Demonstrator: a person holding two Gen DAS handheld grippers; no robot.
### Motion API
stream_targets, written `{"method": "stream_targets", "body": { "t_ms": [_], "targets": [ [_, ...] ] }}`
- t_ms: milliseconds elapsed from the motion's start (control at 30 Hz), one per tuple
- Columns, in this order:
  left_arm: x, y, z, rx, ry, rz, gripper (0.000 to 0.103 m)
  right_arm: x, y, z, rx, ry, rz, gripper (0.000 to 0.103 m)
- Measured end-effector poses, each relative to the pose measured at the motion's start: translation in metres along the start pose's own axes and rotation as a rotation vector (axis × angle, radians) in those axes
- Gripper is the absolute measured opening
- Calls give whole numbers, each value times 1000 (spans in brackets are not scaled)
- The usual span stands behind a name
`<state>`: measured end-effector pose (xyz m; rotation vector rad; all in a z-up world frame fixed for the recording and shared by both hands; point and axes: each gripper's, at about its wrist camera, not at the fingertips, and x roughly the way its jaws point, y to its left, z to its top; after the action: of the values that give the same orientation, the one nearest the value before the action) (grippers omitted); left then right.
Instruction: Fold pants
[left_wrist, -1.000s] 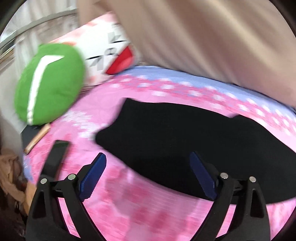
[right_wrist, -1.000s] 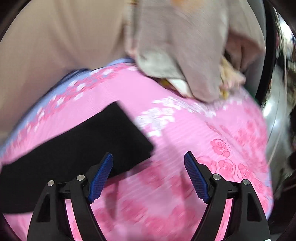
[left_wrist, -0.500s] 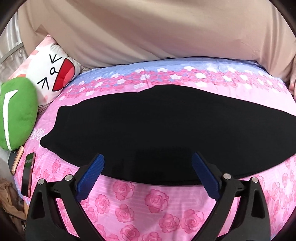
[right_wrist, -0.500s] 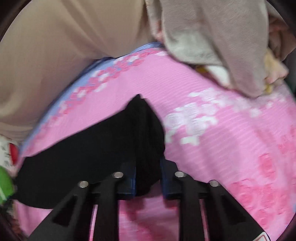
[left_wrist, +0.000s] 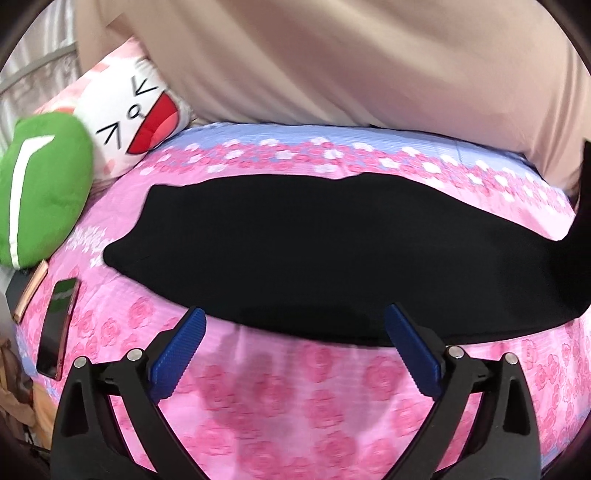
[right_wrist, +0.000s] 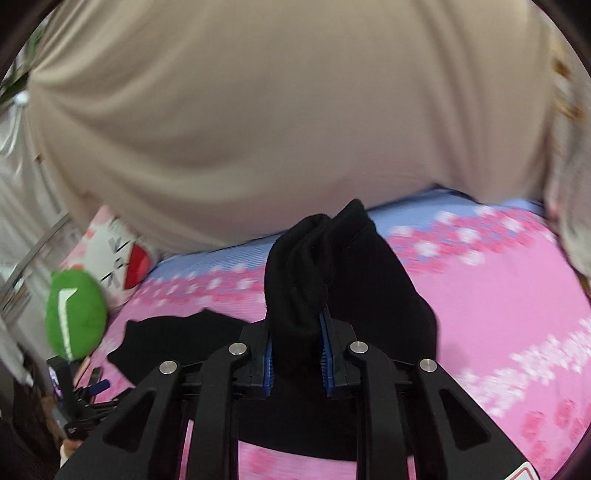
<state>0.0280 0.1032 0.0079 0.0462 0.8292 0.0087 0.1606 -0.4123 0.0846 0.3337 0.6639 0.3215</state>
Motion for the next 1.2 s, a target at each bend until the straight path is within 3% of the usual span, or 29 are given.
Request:
{"method": "stream_targets", "body": {
  "t_ms": [133,233,400,467,500,600,667,700,733,833,933,1000,1033,1167,1200],
  "targets": [
    [1,34,-8,-41,8,5,98,49,79,-2,-103,74,83,20],
    [1,58,-16,-66,25,21,98,101,132,-24,-170,175,122,20],
    [5,85,-26,-105,44,26,98,185,168,-82,-241,373,106,24],
    [6,91,-29,-113,48,24,98,215,172,-114,-283,450,74,35],
    [6,92,-29,-114,49,23,98,220,173,-126,-300,466,61,37],
    [6,96,-30,-113,50,26,98,186,176,-121,-306,406,77,44],
    [6,99,-31,-117,48,30,98,146,164,-106,-282,315,53,61],
    [6,99,-31,-121,50,31,98,127,153,-100,-273,274,16,74],
    [8,99,-30,-130,55,28,98,101,131,-93,-252,227,-53,81],
    [12,93,-26,-146,56,10,98,60,58,-98,-124,210,-229,82],
    [16,83,-20,-166,40,-5,98,44,-5,-112,37,243,-300,82],
    [22,77,-16,-197,44,-24,98,46,-33,-126,122,270,-283,82],
    [27,76,-14,-230,53,-47,98,51,-41,-133,165,279,-227,82],
    [33,94,-8,-359,76,-89,98,76,-44,-149,247,327,-67,82],
    [33,102,-7,-385,73,-83,98,78,-40,-151,229,306,-74,80]
  ]
}}
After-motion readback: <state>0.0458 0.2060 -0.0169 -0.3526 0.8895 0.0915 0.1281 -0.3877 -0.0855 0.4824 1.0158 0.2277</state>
